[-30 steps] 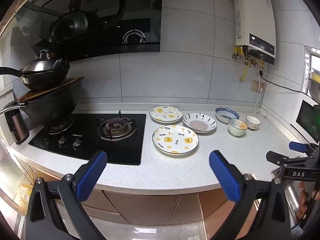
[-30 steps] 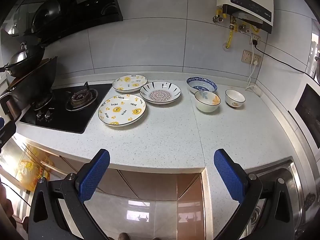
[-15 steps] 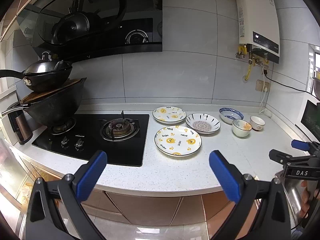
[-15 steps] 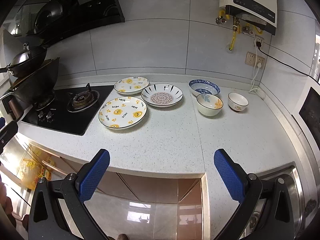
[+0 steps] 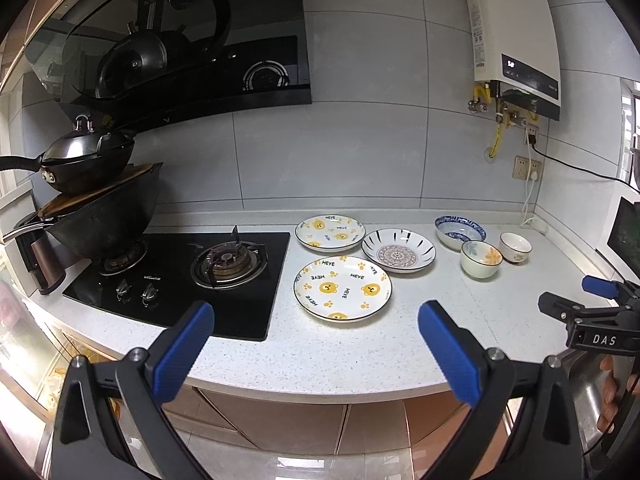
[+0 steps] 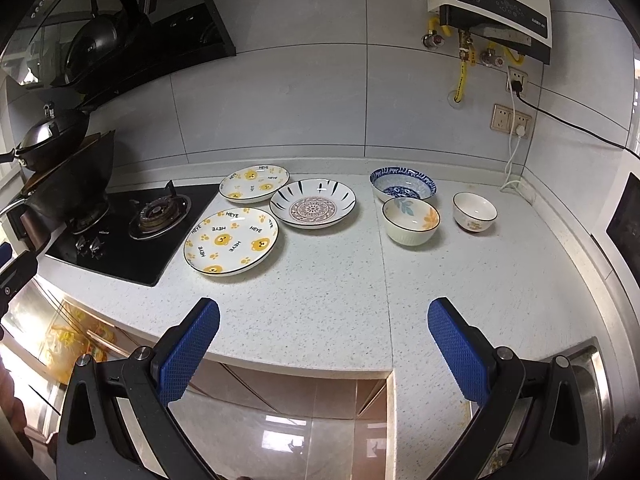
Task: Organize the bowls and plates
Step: 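Move both grippers toward the large yellow bear plate on the counter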
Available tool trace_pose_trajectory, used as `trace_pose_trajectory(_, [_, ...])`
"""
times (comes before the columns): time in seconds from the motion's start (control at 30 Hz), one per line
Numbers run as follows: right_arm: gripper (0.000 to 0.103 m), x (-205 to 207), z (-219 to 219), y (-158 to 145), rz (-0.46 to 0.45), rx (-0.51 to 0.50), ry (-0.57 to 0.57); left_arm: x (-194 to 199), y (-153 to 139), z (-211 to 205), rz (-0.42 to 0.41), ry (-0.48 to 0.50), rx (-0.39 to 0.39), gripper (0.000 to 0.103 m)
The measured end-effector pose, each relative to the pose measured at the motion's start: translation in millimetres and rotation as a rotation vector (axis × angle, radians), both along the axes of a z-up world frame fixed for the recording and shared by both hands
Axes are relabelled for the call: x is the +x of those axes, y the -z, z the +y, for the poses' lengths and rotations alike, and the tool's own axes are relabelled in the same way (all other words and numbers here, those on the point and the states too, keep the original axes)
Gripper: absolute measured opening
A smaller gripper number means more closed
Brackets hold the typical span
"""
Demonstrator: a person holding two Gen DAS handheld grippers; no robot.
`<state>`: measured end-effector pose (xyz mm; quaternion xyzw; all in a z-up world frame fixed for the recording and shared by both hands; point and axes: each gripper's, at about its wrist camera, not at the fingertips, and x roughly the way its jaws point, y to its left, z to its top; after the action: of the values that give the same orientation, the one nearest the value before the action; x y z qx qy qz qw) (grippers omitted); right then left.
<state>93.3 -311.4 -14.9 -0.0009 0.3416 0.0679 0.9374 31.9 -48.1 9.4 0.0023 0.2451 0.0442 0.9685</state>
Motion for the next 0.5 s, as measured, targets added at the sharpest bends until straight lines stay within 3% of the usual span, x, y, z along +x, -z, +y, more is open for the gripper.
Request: trace_pose_trajectory(0.5, [0.102, 4.5, -18.6, 0.4, 0.005, 0.006, 0.013, 11.2, -0.4, -18.2, 0.006, 0.014, 0.009, 0.103])
